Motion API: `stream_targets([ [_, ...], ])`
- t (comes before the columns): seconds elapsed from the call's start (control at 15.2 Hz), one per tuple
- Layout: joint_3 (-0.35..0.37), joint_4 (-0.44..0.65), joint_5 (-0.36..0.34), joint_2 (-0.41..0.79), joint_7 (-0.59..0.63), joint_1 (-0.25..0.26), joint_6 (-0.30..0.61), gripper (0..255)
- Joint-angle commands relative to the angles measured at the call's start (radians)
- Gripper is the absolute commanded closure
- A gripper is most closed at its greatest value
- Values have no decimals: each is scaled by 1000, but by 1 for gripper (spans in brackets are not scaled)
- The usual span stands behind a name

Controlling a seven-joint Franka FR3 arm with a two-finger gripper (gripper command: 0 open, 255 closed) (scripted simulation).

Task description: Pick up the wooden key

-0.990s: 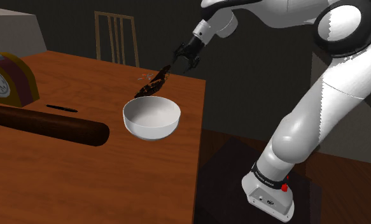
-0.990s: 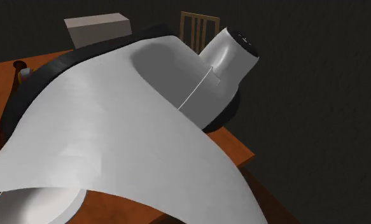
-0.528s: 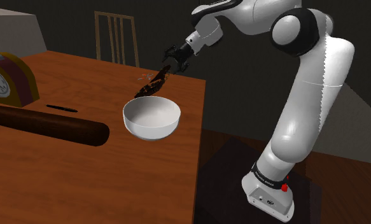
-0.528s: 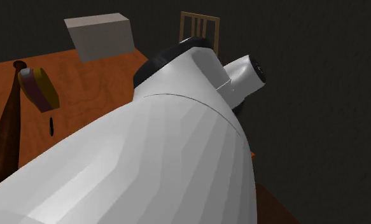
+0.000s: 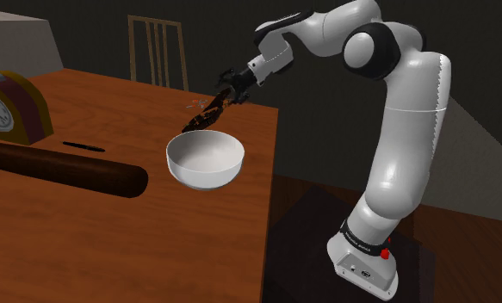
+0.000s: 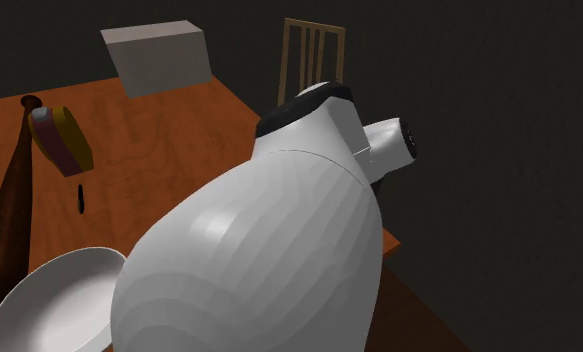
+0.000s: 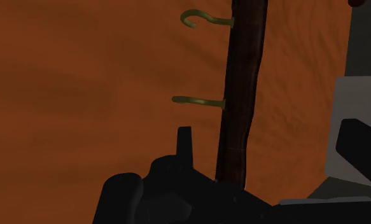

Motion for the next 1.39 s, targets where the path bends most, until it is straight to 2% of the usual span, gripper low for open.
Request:
stream_targets([
  [0.0,2,-8,11,12,-18,-1,10,0],
  [0.2,4,-15,19,20,-33,-2,18,0],
  [0.26,4,-13,19,21,-32,-2,17,255],
  [0.86,4,-15,19,20,-33,-1,18,255],
  [1.32,-4,22,-15,-14,32,1,-19,255],
])
